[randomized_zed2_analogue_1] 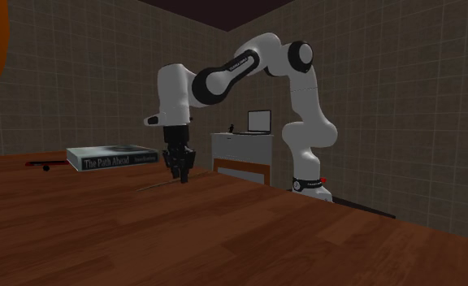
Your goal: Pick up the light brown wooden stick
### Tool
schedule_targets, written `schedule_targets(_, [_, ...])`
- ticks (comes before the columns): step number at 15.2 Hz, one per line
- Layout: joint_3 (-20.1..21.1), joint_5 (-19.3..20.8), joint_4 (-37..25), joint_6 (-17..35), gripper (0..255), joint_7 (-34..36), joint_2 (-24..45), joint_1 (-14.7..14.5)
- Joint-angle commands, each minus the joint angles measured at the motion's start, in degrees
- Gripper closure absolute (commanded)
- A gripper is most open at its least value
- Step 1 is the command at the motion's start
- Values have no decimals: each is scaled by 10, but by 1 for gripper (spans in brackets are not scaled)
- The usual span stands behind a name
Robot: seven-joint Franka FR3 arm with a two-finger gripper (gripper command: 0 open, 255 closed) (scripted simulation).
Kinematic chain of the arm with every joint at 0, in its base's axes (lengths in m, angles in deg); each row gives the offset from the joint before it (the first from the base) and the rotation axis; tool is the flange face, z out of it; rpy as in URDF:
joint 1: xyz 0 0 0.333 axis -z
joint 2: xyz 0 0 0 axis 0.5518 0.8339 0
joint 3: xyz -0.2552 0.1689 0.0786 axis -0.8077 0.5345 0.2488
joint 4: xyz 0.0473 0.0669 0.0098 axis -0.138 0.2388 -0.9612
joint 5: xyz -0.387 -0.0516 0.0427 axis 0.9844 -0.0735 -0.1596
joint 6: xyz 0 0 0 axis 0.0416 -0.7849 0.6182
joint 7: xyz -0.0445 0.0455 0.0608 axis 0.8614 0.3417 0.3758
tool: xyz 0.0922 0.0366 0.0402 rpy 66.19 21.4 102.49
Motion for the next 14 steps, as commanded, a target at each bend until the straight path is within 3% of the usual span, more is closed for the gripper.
schedule_targets(1, [0, 1, -6, -13, 255, 2, -6, -1])
schedule_targets(14, [-1, 7, -55, -92, 255, 9, -37, -1])
